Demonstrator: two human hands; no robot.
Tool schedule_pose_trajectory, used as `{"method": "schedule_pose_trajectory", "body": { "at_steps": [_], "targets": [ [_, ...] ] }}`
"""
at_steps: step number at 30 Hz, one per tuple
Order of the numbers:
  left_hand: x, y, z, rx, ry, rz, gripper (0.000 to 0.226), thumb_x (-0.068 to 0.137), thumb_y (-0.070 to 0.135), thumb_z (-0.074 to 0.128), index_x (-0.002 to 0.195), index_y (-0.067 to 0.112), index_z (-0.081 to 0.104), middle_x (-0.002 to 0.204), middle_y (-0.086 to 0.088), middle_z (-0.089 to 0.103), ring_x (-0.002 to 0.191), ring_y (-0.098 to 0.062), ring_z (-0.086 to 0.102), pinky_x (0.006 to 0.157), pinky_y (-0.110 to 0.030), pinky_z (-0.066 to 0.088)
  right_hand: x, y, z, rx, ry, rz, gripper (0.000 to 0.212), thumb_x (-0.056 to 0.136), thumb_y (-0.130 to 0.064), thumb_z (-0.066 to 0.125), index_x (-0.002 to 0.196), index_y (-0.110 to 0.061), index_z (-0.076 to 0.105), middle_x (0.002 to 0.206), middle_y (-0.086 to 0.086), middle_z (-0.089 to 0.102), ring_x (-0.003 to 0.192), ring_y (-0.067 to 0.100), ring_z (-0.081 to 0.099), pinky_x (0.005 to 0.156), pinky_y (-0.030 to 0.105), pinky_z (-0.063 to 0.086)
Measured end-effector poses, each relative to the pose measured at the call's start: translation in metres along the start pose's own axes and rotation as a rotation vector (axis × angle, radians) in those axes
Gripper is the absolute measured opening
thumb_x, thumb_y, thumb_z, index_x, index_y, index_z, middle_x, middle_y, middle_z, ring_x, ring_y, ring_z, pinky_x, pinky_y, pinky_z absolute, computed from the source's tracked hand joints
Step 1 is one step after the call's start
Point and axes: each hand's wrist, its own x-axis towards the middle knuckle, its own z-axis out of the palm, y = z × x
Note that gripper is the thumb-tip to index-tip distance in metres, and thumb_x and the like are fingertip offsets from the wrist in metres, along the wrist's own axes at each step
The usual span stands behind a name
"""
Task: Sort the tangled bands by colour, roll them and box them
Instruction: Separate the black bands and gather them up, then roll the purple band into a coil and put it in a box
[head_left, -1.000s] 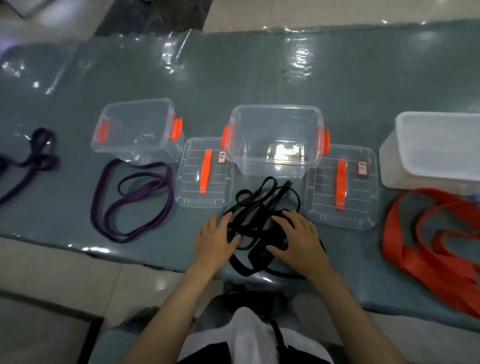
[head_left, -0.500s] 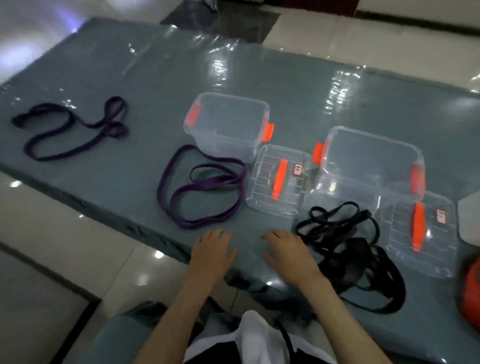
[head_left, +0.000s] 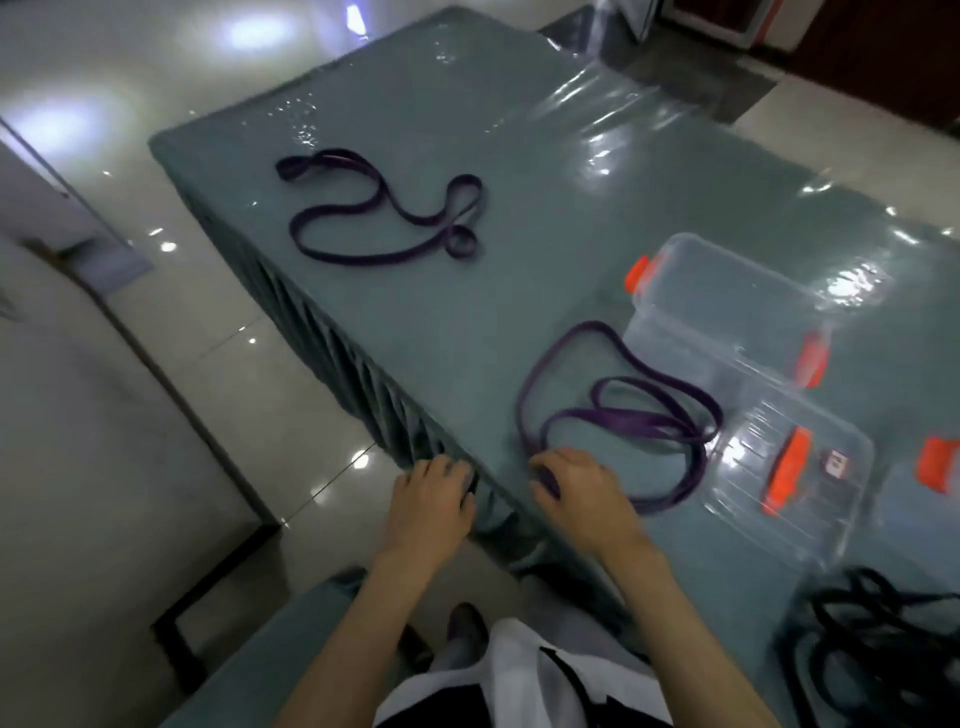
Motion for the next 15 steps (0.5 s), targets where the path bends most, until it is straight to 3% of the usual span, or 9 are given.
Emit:
{"method": "schedule_pose_trajectory", "body": {
  "at_steps": [6, 11, 15],
  "targets": [
    [0.046, -0.057, -0.033, 0.051, 0.035, -0.085, 0.035, 0.104, 0.036, 0.048, 0.136, 0.025, 0.057, 0.136, 0.003, 0.056, 0.126, -0.021, 0.052, 0.098, -0.037, 0.040, 0.090, -0.043, -0.003, 0.058, -0.032, -0.074, 0.035, 0.104, -0.033, 0.060, 0.135, -0.017, 0.064, 0.136, 0.005, 0.064, 0.126, 0.029, 0.060, 0.105, 0.042, 0.047],
    [0.109, -0.100, -0.067, 0.103, 0.067, -0.111, 0.036, 0.105, 0.033, 0.046, 0.137, 0.022, 0.057, 0.138, 0.001, 0.058, 0.126, -0.023, 0.053, 0.096, -0.037, 0.040, 0.164, -0.073, -0.003, 0.129, -0.036, -0.105, 0.035, 0.104, -0.033, 0.060, 0.136, -0.019, 0.065, 0.139, 0.003, 0.063, 0.131, 0.026, 0.057, 0.110, 0.041, 0.045],
    [0.171, -0.126, -0.091, 0.135, -0.001, -0.115, 0.040, 0.105, 0.031, 0.048, 0.143, 0.023, 0.054, 0.142, -0.001, 0.055, 0.130, -0.026, 0.050, 0.100, -0.038, 0.040, 0.226, -0.081, -0.004, 0.166, -0.085, -0.088, 0.036, 0.105, -0.032, 0.059, 0.138, -0.018, 0.064, 0.142, 0.004, 0.061, 0.133, 0.027, 0.056, 0.112, 0.040, 0.042]
  ]
}}
